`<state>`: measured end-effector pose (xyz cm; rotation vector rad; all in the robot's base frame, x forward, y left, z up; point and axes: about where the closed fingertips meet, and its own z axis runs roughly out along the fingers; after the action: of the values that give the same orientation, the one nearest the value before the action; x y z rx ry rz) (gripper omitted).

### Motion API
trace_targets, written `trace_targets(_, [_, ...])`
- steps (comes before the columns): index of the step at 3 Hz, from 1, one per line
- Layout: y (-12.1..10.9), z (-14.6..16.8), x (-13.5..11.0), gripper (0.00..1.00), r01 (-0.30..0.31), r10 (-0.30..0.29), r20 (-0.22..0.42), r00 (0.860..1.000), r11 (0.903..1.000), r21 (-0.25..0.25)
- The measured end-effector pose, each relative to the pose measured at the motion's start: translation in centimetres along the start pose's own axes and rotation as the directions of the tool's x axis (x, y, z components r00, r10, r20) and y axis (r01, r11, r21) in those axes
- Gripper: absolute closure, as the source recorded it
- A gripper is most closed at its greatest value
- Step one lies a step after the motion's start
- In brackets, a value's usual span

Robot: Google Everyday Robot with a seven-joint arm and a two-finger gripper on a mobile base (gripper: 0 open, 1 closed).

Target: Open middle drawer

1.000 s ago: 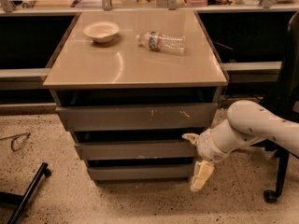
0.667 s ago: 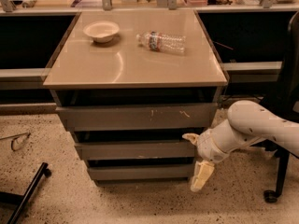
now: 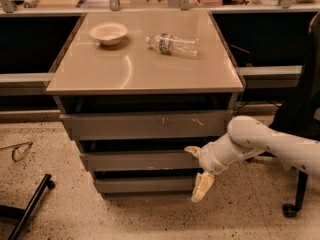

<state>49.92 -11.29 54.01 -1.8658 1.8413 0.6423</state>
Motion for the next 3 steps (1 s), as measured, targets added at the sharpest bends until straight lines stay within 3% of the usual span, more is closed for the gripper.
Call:
trace_targets(1, [-2.0, 4.1, 2.2, 0.0, -0.031, 0.027, 0.048, 0.998, 0.9964, 0.079])
trace_targets(2, [-3.8, 5.7, 4.1, 0.0, -0.063, 0.053, 0.053, 0.997, 0.9755, 0.211])
trace_targets(3, [-5.8, 5.3, 4.2, 0.0, -0.065, 0.052, 0.051, 0.997, 0.9553, 0.289])
